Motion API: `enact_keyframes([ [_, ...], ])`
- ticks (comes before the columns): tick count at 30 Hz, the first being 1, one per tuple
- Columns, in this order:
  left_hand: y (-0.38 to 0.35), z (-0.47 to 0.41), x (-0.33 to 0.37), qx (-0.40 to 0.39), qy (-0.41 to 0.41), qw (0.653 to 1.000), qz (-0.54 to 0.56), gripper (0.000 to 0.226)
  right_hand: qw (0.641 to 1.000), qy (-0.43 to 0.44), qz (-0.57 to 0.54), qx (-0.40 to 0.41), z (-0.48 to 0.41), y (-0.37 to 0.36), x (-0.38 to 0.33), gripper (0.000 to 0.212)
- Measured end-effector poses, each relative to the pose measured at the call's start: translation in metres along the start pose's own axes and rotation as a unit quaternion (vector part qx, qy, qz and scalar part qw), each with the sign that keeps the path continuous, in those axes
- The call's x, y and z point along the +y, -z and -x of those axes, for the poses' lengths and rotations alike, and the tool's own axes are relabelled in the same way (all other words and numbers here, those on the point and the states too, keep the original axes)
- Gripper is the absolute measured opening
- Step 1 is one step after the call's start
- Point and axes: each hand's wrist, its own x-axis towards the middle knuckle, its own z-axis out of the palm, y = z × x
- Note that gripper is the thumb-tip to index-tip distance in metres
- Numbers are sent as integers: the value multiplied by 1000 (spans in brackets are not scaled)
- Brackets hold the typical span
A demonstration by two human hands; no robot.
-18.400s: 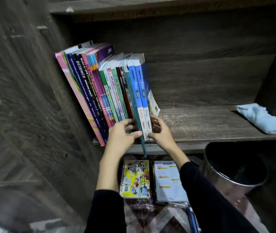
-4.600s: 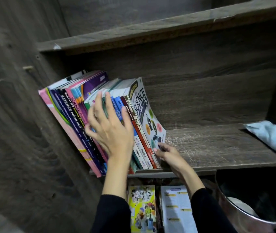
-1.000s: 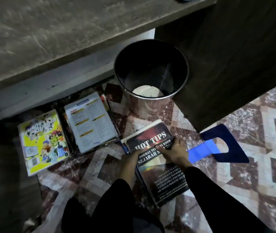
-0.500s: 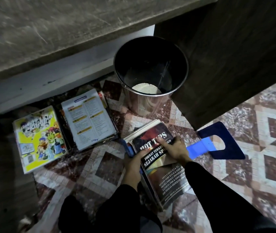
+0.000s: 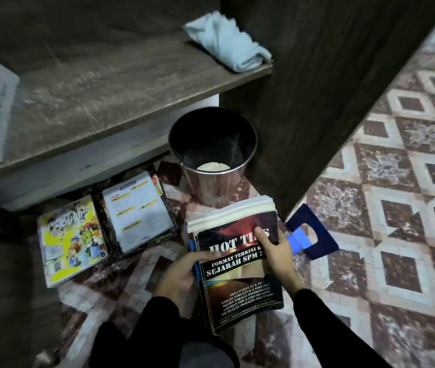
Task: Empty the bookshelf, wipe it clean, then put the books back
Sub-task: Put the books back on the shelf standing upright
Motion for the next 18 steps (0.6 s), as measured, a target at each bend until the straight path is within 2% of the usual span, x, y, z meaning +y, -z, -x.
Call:
enact_keyframes([
  [2, -6, 15, 14, -7, -27, 1000, -8, 37, 999, 40, -8, 26, 13, 4, -16, 51],
  [5, -9, 36, 36, 2, -74, 997, -6, 84, 994, 96, -7, 45, 32, 11, -55, 58],
  [7, -15, 55, 53, 28, -138, 990, -6, 101, 989, 134, -9, 55, 46, 15, -87, 61],
  [9, -26, 78, 73, 67, -192, 979, -19, 97, 984, 161, -12, 71, 59, 20, -119, 66],
  [11, -37, 101, 97, 79, -254, 964, -16, 69, 978, 185, -27, 87, 76, 24, -154, 68],
  [12, -43, 112, 112, 81, -288, 954, -27, 63, 974, 199, -42, 98, 84, 26, -173, 67],
  [15, -58, 144, 152, 96, -383, 916, -72, 73, 964, 229, -88, 105, 101, 28, -225, 61],
  [18, -55, 172, 178, 127, -431, 890, -83, 70, 958, 249, -113, 91, 110, 23, -273, 58],
])
